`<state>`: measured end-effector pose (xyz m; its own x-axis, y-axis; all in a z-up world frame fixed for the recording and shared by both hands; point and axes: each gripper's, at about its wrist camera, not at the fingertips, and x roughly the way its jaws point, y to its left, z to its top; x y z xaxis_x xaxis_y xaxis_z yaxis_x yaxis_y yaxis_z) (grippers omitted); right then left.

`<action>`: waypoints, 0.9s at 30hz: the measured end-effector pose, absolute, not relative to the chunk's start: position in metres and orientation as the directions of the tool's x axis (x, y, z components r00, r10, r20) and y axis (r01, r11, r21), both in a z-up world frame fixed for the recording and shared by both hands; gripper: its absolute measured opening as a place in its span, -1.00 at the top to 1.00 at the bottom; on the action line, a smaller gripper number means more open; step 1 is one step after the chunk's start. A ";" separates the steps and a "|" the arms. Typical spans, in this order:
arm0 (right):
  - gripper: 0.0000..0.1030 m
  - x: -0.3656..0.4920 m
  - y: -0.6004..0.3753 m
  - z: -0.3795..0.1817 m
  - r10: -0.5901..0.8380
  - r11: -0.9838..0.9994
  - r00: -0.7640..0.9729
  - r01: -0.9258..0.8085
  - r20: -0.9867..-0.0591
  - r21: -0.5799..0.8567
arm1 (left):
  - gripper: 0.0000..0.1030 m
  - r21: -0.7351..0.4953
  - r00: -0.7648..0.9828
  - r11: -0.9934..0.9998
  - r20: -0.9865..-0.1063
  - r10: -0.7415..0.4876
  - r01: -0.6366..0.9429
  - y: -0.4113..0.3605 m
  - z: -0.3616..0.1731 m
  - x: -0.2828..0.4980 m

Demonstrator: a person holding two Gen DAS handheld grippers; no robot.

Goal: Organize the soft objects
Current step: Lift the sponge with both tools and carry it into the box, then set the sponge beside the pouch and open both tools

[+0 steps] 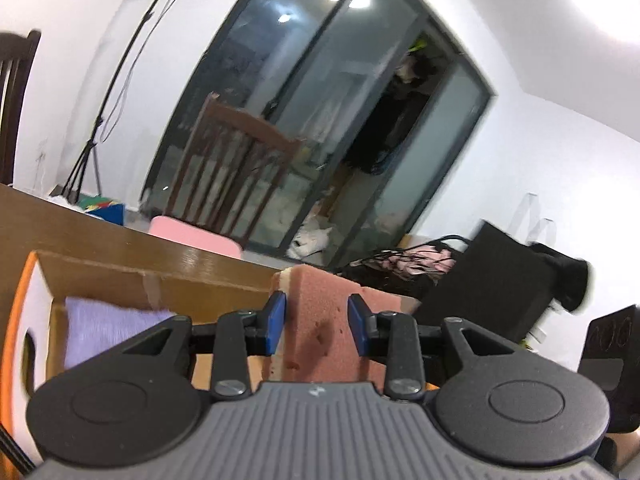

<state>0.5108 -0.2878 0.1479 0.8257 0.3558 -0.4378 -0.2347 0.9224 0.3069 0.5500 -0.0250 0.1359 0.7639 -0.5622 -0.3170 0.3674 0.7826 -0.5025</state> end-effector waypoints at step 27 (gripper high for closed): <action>-0.17 0.640 -0.255 0.059 0.065 0.984 0.756 -0.156 -0.651 -0.083 | -0.15 -0.541 0.634 0.823 -0.578 -0.514 0.173 -0.054 0.039 0.666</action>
<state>0.6405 -0.2550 0.0586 0.7561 0.0649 -0.6512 -0.1563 0.9842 -0.0834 0.6658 -0.0542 0.0392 0.6338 -0.5137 -0.5784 0.1730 0.8229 -0.5412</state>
